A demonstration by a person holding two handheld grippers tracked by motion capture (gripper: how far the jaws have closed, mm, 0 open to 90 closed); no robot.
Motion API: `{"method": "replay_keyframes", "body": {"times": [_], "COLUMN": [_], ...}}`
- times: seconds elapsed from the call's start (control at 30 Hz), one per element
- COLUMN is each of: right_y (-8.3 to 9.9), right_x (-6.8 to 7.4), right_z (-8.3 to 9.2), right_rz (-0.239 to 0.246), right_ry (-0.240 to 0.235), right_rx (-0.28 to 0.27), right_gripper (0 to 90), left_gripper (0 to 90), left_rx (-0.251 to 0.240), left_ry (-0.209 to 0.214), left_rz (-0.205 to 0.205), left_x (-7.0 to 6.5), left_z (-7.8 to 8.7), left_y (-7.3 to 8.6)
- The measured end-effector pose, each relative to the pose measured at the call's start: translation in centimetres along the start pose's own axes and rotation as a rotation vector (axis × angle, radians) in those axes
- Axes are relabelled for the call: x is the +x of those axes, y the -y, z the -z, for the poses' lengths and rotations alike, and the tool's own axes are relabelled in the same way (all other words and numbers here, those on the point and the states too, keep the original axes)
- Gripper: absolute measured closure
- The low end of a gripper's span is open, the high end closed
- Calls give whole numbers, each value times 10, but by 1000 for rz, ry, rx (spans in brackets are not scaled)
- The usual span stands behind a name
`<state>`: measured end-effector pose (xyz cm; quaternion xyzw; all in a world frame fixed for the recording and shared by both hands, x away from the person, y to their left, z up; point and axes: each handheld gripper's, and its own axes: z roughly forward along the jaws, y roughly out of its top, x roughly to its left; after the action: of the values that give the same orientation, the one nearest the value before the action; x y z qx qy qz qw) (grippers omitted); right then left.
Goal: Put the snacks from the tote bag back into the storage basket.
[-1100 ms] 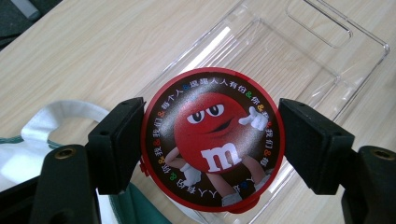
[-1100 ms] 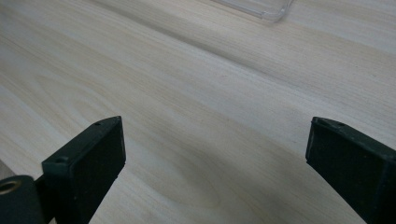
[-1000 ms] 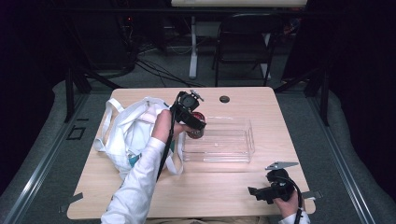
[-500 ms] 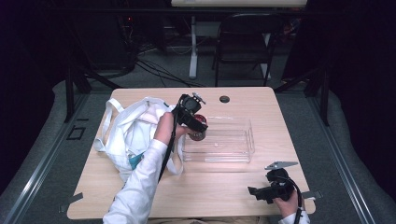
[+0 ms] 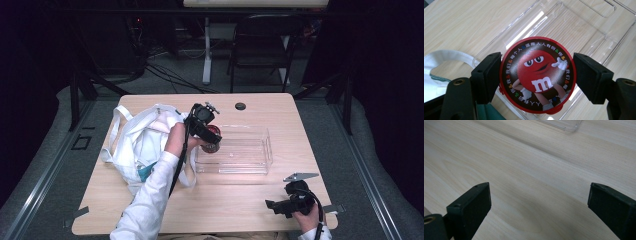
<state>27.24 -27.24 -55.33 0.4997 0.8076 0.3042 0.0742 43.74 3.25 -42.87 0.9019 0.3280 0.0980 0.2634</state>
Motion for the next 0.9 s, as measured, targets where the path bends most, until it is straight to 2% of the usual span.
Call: {"method": "replay_keyframes", "body": {"times": [0.53, 0.73, 0.9], "right_y": [1, 1, 1], "right_x": [0, 0, 0], "right_z": [1, 1, 1], "right_rz": [7, 8, 6], "right_ry": [2, 1, -4], "right_rx": [8, 8, 6], "right_gripper": [46, 46, 46], "left_gripper": [265, 266, 266], "left_rx": [33, 32, 38], "left_ry": [17, 21, 9], "left_rz": [-3, 27, 32], "left_x": [-2, -2, -2], "left_z": [-20, -22, -25], "left_y": [13, 16, 19]}}
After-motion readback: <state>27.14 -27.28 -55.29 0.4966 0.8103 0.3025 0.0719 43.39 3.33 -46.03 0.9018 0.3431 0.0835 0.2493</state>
